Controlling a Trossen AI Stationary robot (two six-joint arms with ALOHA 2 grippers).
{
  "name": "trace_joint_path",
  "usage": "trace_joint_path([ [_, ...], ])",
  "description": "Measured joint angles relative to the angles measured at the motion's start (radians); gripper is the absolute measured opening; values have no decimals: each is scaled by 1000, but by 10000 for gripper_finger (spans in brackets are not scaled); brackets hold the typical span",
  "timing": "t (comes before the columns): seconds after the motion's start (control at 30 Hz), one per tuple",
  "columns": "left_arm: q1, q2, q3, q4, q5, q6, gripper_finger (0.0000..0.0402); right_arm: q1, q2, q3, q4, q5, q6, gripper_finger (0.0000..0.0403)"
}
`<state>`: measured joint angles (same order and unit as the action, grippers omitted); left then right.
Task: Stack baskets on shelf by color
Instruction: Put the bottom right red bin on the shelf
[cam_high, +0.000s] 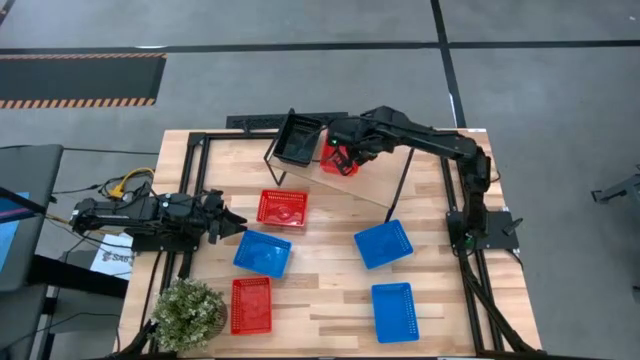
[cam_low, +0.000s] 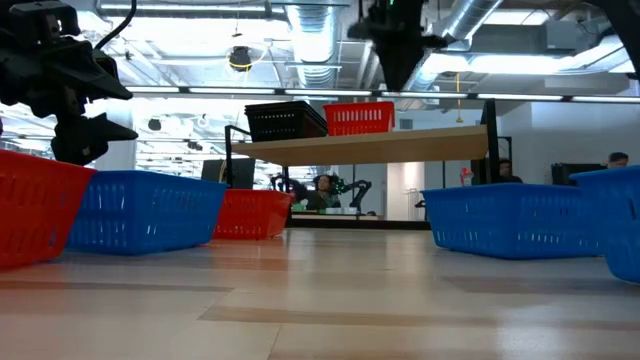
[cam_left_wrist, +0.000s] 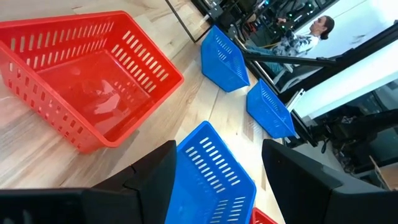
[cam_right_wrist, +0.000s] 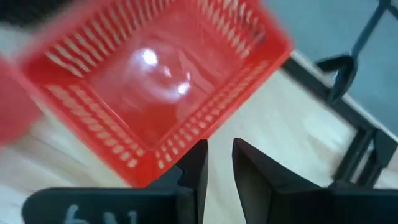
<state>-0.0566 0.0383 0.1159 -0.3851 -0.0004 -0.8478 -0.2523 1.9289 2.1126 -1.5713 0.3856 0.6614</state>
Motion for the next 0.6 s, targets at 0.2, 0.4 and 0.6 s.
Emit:
trace_joint_path([
  [0.2, 0, 0, 0, 0, 4, -4, 225, 3, 1, -57, -1, -19, -6, 91],
  [0.4, 0, 0, 0, 0, -4, 0, 225, 4, 3, -58, 1, -21, -4, 91],
  [0.6, 0, 0, 0, -1, -4, -1, 225, 8, 9, -58, 8, -23, -4, 91],
])
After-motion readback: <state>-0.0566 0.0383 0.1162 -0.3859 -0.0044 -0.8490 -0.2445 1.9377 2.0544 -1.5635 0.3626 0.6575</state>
